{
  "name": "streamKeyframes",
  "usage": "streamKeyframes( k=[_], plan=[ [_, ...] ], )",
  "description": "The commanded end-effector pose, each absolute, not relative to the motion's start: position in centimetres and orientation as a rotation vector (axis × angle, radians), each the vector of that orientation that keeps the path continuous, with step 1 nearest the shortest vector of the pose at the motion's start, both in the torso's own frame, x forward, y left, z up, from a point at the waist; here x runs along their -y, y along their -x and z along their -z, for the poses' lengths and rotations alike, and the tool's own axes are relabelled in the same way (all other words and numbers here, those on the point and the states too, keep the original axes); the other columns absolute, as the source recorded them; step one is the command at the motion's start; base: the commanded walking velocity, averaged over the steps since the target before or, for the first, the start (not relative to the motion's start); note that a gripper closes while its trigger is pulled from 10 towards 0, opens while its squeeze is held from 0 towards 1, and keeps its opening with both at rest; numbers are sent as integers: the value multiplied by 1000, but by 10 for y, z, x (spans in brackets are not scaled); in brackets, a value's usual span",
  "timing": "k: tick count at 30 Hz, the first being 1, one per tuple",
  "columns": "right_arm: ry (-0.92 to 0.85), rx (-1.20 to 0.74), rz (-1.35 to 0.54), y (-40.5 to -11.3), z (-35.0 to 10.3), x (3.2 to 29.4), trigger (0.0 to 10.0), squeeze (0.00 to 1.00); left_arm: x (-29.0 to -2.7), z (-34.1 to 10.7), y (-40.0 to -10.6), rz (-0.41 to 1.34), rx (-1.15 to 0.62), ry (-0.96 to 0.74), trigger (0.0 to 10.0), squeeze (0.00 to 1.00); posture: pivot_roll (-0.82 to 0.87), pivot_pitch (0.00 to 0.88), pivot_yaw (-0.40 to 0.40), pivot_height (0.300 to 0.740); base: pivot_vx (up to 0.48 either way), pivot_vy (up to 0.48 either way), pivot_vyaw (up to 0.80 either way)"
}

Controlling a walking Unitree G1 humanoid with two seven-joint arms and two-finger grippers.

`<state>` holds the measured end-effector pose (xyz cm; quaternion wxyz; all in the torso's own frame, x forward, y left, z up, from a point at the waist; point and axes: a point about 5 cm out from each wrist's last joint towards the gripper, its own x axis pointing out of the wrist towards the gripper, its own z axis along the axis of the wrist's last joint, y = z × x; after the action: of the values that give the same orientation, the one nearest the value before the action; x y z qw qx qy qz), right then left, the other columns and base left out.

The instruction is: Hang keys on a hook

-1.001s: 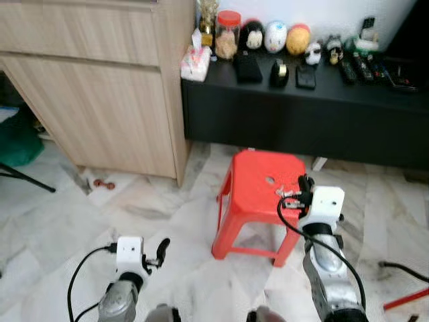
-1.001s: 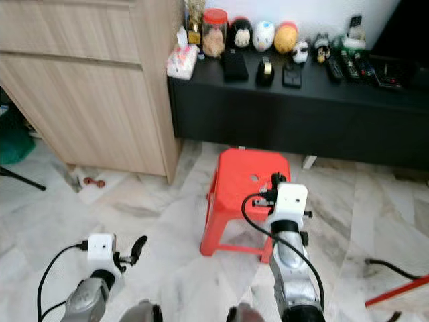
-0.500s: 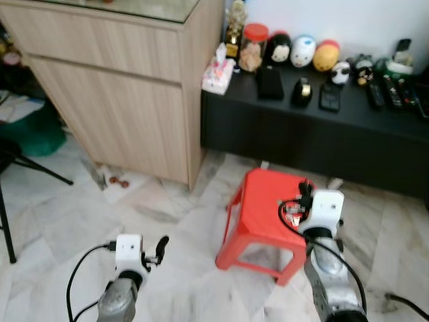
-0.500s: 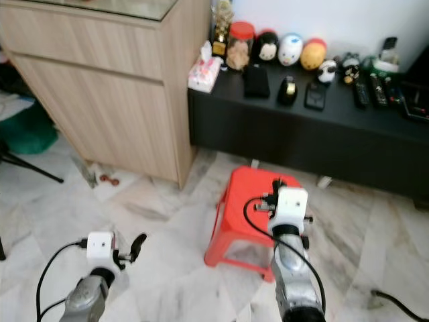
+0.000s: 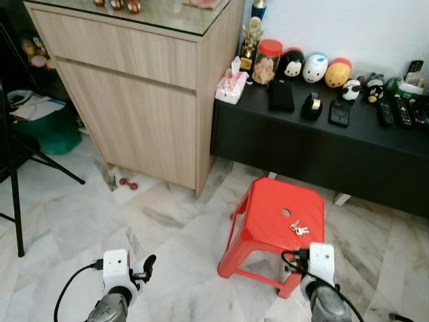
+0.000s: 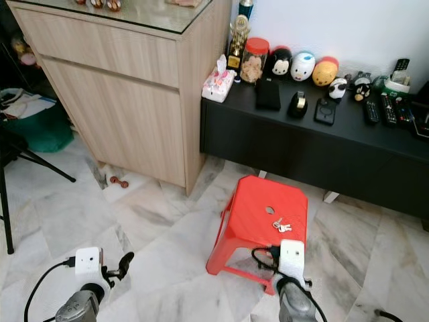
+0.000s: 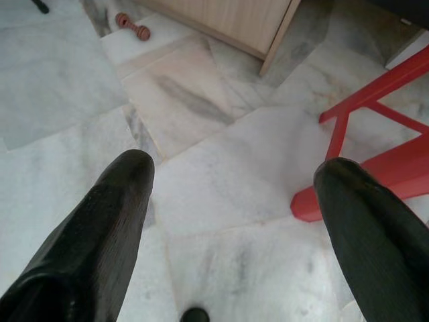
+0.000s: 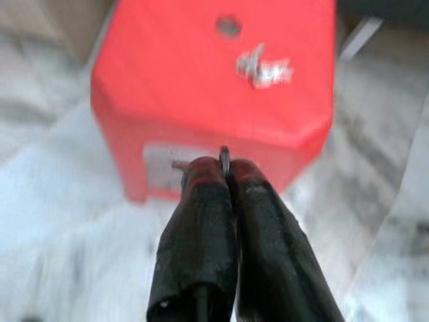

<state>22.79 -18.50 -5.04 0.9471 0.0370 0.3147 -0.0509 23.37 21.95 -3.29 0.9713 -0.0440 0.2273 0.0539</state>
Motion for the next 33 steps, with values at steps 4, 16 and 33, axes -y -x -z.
streamKeyframes(
  k=[4, 16, 33],
  plan=[
    [-59, -800, 117, -199, 73, 186, 10000, 0, -230, 57, -203, -193, -634, 100, 10000, 0, 96, 33, -60, 740, 0, 0, 0],
    [-59, -876, 112, -183, 83, 183, 10000, 0, -224, 82, -164, -203, -838, 106, 10000, 0, 90, 0, -49, 740, 0, 0, 0],
    [-65, -917, 123, -172, 88, 187, 10000, 0, -219, 87, -156, -165, -884, 106, 10000, 0, 85, 0, -39, 740, -292, 0, 0]
  ],
)
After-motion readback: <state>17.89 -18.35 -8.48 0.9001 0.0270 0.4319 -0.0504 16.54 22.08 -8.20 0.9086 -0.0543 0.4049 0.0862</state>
